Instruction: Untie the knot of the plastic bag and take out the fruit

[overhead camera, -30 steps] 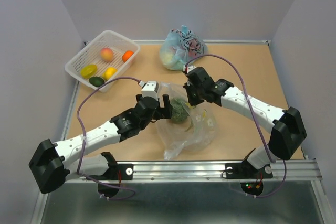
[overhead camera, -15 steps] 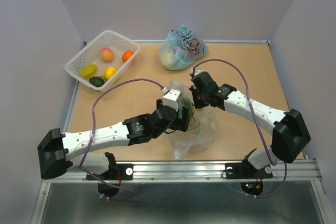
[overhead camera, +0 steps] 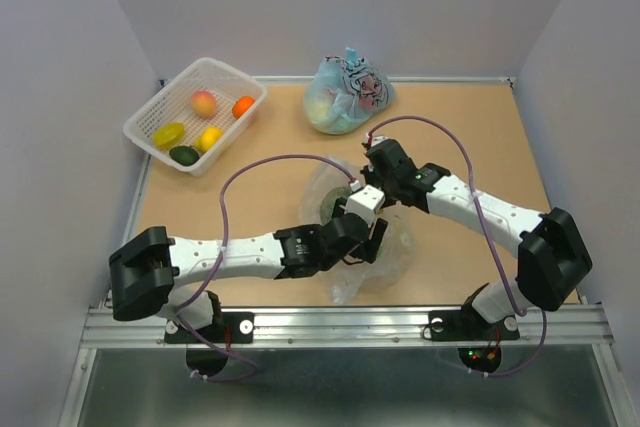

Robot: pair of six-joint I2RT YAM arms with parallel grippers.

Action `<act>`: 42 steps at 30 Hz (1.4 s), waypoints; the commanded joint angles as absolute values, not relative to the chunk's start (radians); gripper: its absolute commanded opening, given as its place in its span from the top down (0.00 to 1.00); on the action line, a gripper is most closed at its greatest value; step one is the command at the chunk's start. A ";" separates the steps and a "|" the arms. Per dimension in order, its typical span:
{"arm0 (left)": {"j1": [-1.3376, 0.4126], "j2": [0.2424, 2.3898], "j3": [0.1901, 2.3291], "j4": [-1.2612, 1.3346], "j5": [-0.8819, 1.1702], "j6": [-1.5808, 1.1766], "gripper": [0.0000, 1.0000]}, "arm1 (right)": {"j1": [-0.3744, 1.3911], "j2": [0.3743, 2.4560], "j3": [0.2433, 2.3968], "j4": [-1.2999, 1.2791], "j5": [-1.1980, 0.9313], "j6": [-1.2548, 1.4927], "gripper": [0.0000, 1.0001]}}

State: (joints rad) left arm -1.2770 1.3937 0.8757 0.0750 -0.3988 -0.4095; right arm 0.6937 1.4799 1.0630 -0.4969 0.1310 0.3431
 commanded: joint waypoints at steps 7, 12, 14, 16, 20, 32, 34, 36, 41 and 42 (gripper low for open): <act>-1.278 1.499 0.902 0.183 -0.388 -0.330 0.28 | 0.689 1.422 1.042 -0.448 0.075 0.365 0.99; -1.278 1.546 0.917 0.207 -0.408 -0.319 0.32 | 0.689 1.414 1.040 -0.448 0.061 0.368 0.99; -1.276 1.562 0.925 0.213 -0.411 -0.313 0.34 | 0.689 1.413 1.039 -0.448 0.058 0.370 0.99; -1.278 1.585 0.940 0.215 -0.411 -0.302 0.41 | 0.689 1.413 1.037 -0.448 0.058 0.371 0.99; -1.278 1.579 0.948 0.216 -0.413 -0.302 0.56 | 0.689 1.411 1.032 -0.448 0.075 0.371 0.99; -1.273 1.408 0.919 0.167 -0.411 -0.295 1.00 | 0.661 1.442 1.034 -0.443 0.186 0.370 0.99; -1.273 1.336 0.920 0.149 -0.378 -0.272 1.00 | 0.632 1.445 1.035 -0.445 0.210 0.380 0.99; -1.272 1.287 0.931 0.124 -0.359 -0.258 1.00 | 0.611 1.451 1.035 -0.445 0.219 0.385 0.99; -1.241 1.129 0.980 0.058 -0.324 -0.219 1.00 | 0.571 1.468 1.028 -0.442 0.236 0.376 0.99; -1.233 1.111 1.003 0.049 -0.322 -0.216 1.00 | 0.569 1.470 1.025 -0.443 0.236 0.376 0.99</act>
